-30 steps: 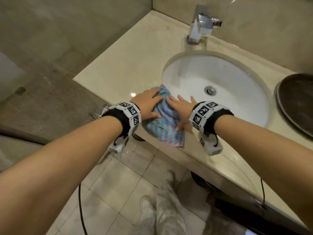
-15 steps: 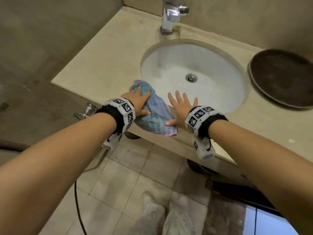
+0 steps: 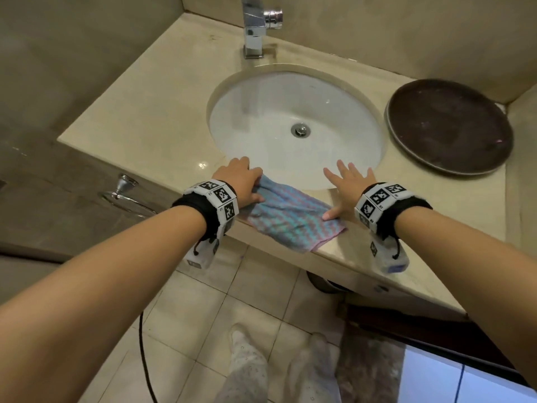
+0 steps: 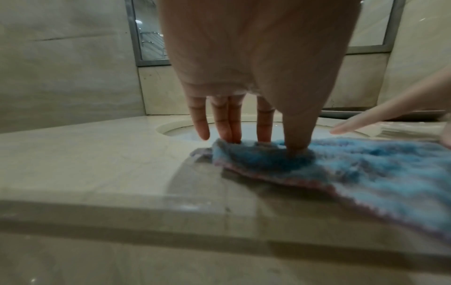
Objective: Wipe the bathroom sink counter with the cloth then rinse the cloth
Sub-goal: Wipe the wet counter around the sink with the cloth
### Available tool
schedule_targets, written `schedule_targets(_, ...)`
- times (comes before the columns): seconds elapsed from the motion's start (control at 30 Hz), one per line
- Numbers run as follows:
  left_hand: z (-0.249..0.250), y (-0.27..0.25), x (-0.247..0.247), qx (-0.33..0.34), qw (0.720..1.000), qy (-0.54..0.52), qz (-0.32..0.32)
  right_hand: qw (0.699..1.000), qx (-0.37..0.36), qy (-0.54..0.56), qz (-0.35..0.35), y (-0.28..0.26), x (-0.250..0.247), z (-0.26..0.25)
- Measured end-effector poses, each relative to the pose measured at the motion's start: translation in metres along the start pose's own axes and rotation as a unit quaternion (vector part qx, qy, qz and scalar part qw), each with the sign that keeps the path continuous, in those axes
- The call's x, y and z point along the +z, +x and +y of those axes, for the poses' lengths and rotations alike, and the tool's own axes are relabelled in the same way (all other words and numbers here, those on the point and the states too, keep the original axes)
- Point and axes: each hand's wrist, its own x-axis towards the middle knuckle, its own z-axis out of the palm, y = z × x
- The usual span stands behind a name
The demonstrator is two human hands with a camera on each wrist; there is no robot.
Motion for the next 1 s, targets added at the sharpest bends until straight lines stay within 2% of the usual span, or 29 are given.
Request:
schedule_targets(0.1,0.023,-0.001,0.005,0.017,0.999,-0.02,0.023,1.0,0.017,-0.01,-0.002,-0.002,-0.005,0.032)
schedule_targets(0.2,0.049,0.003,0.005,0.058,0.996,-0.075,0.005,0.999,0.041,-0.01,0.003,-0.005,-0.012,0.061)
schedule_targets(0.27,0.065,0.006,0.002,0.053,0.994,-0.098,-0.01,0.998,0.057,-0.006,0.016,-0.006,-0.015,0.075)
schedule_targets(0.37,0.083,0.014,0.0,0.056,0.994,-0.09,-0.007,0.995,0.05,-0.012,0.084,-0.012,-0.019,0.081)
schedule_targets(0.43,0.092,0.019,-0.002,0.07,0.993,-0.095,-0.02,0.99,0.018,-0.001,0.139,-0.016,-0.02,0.077)
schedule_targets(0.47,0.095,0.021,-0.002,0.076,0.991,-0.102,-0.036,0.99,-0.009,0.019,0.14,-0.018,-0.019,0.073)
schedule_targets(0.57,0.098,0.027,0.001,0.081,0.99,-0.101,-0.063,0.996,-0.078,0.041,0.027,-0.021,-0.011,0.063)
schedule_targets(0.63,0.1,0.031,0.004,0.082,0.99,-0.093,-0.06,0.996,-0.081,0.036,-0.011,-0.02,-0.006,0.064)
schedule_targets(0.77,0.116,0.035,0.007,0.1,0.993,-0.065,-0.018,0.999,-0.044,0.014,-0.023,-0.016,-0.011,0.08)
schedule_targets(0.93,0.166,0.053,0.01,0.13,0.991,-0.028,0.004,0.998,0.042,-0.021,-0.044,-0.007,-0.017,0.132)
schedule_targets(1.0,0.187,0.064,0.003,0.15,0.988,0.003,0.036,0.996,0.061,0.016,-0.056,-0.001,-0.01,0.158)
